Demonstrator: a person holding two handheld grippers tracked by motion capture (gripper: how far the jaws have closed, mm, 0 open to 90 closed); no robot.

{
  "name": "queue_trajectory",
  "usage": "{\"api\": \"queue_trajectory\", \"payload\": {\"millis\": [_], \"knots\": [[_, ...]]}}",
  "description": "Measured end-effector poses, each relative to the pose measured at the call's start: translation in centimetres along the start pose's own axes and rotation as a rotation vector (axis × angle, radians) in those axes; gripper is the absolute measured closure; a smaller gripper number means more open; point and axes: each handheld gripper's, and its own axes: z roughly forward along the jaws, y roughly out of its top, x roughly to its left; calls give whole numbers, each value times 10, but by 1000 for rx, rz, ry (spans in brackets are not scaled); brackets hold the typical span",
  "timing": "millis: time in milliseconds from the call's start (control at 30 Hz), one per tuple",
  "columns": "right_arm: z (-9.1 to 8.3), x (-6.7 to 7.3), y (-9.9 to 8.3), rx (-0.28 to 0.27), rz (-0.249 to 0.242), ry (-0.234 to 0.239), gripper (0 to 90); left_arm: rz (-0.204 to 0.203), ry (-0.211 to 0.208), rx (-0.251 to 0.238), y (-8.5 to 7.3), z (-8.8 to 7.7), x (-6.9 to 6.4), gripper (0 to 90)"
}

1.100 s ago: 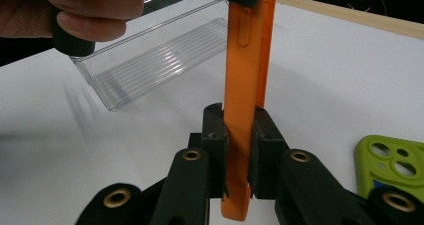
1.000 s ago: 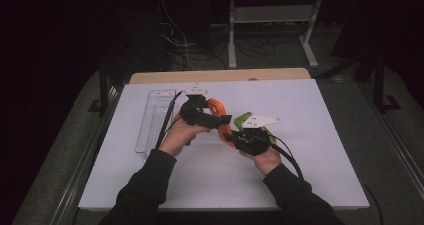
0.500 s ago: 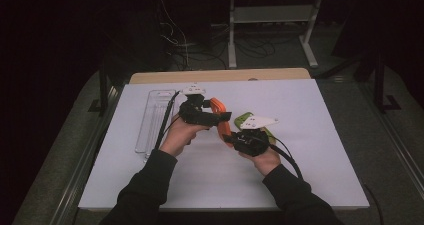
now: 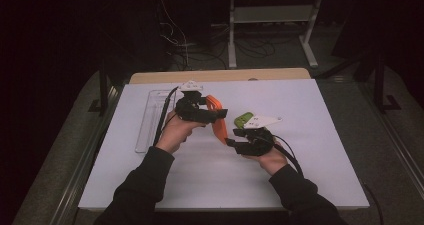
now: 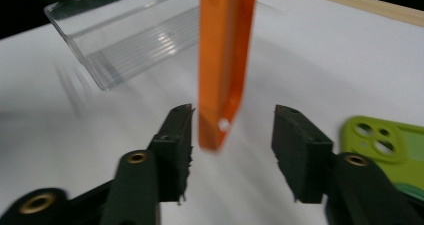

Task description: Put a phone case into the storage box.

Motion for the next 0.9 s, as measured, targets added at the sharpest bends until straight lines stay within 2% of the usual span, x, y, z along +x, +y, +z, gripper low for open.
{"api": "queue_trajectory", "payload": {"millis": [100, 200, 233, 267, 300, 333, 433, 500, 567, 600, 633, 667, 700, 733, 767, 800, 833, 867, 900], "knots": [[-4, -4, -2, 14, -17, -17, 404, 1, 15, 15, 5, -4, 4, 157], [-11, -8, -5, 40, -24, -36, 318, 7, 42, 25, 10, -9, 8, 157], [-18, -10, -10, 56, -33, -51, 277, 13, 60, 32, 13, -12, 10, 157], [-20, -11, -11, 60, -29, -49, 262, 13, 60, 32, 13, -12, 10, 156], [-20, -11, -11, 60, -29, -49, 262, 12, 73, 37, 14, -14, 12, 156], [-27, -16, -18, 80, -24, -53, 213, 10, 96, 33, 18, -18, 15, 157], [-34, -21, -26, 101, -19, -68, 153, 9, 146, 40, 23, -25, 23, 157], [-37, -22, -29, 101, -21, -76, 139, 7, 159, 41, 25, -28, 26, 157], [-48, -25, -37, 94, -9, -93, 130, -5, 188, 36, 29, -34, 35, 157], [-48, -25, -37, 94, -9, -93, 130, -5, 188, 36, 29, -34, 35, 157], [-55, -27, -42, 86, -1, -103, 107, -9, 214, 36, 32, -40, 42, 156], [-57, -28, -44, 80, -5, -109, 92, -9, 214, 36, 32, -40, 42, 156], [-60, -28, -46, 84, 1, -113, 75, -17, 244, 27, 35, -44, 48, 156], [-62, -29, -48, 89, -4, -119, 56, -17, 244, 27, 35, -44, 48, 156], [-62, -29, -48, 89, -4, -119, 56, -23, 256, 25, 36, -46, 51, 156], [-65, -29, -52, 93, -8, -139, 44, -27, 284, 33, 38, -51, 59, 156], [-65, -29, -52, 93, -8, -139, 44, -27, 284, 33, 38, -51, 59, 156], [-69, -29, -57, 98, -7, -160, 16, -33, 312, 29, 40, -57, 67, 156], [-70, -29, -59, 102, -4, -162, 15, -33, 312, 29, 40, -57, 67, 156]]}}
